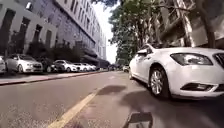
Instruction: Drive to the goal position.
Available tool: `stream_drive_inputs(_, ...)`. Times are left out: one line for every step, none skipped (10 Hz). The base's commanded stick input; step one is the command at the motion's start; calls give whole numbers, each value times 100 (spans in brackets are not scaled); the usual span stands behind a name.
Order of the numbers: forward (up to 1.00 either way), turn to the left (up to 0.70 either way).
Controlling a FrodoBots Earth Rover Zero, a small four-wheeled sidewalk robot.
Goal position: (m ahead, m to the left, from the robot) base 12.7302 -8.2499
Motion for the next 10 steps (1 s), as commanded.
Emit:
stream_drive_inputs(70, -14)
stream_drive_inputs(70, -14)
stream_drive_inputs(70, -14)
stream_drive_inputs(70, -14)
stream_drive_inputs(70, -8)
stream_drive_inputs(70, 0)
stream_drive_inputs(70, 0)
stream_drive_inputs(70, 0)
stream_drive_inputs(70, 0)
stream_drive_inputs(70, 0)
